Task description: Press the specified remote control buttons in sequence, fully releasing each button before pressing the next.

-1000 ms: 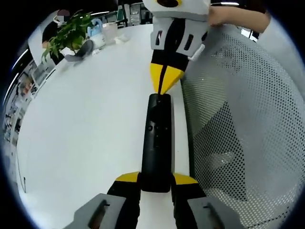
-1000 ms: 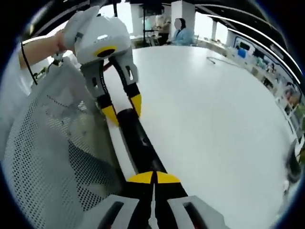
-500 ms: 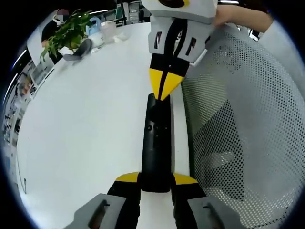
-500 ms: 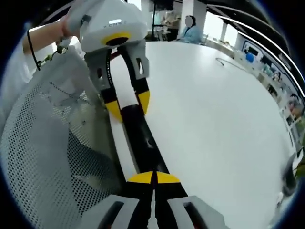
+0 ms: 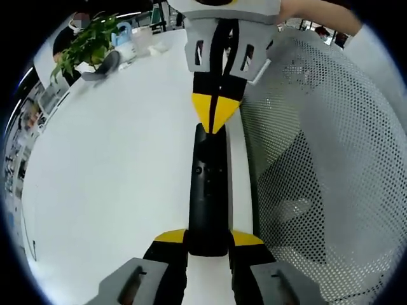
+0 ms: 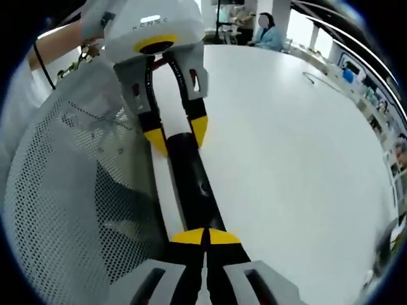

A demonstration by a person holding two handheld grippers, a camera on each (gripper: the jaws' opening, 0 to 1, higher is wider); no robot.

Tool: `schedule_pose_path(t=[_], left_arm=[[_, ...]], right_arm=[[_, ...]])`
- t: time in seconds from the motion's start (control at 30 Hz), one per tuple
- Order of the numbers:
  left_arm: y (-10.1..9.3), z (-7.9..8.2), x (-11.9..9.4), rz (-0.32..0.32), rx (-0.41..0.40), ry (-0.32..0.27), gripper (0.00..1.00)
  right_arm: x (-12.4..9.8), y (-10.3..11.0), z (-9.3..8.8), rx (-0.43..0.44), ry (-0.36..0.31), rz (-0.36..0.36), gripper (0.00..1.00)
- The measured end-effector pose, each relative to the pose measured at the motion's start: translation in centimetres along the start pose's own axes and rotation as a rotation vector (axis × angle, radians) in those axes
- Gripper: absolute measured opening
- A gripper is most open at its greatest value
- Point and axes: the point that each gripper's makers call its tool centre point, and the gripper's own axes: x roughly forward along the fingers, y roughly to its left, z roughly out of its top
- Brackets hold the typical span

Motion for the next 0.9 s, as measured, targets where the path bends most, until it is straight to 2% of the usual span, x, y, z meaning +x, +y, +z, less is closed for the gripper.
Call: schedule_pose_path(t=[0.27, 0.47, 0.6, 0.77, 0.9], left_arm=[[0.0, -0.1, 0.0, -0.006, -0.002, 0.011, 0.24], [-0.1, -0.1, -0.1, -0.013, -0.002, 0.029, 0.24], [-0.1, -0.1, -0.1, -0.019, -0.003, 0.023, 0.24], [-0.1, -0.2, -0.1, -0.012, 0.004, 0.006, 0.24], [-0.1, -0.1, -0.1, -0.010, 0.004, 0.002, 0.24]], right_arm=[[0.0, 0.0, 0.0, 0.025, 0.017, 0.027, 0.00], [-0.1, 0.2, -0.1, 0.026, -0.036, -0.001, 0.00], [-0.3, 0.4, 0.0, 0.009, -0.036, 0.008, 0.00], [-0.4, 0.2, 1.4, 0.009, -0.084, 0.002, 0.00], [0.3, 0.2, 1.1, -0.039, -0.046, 0.001, 0.00]])
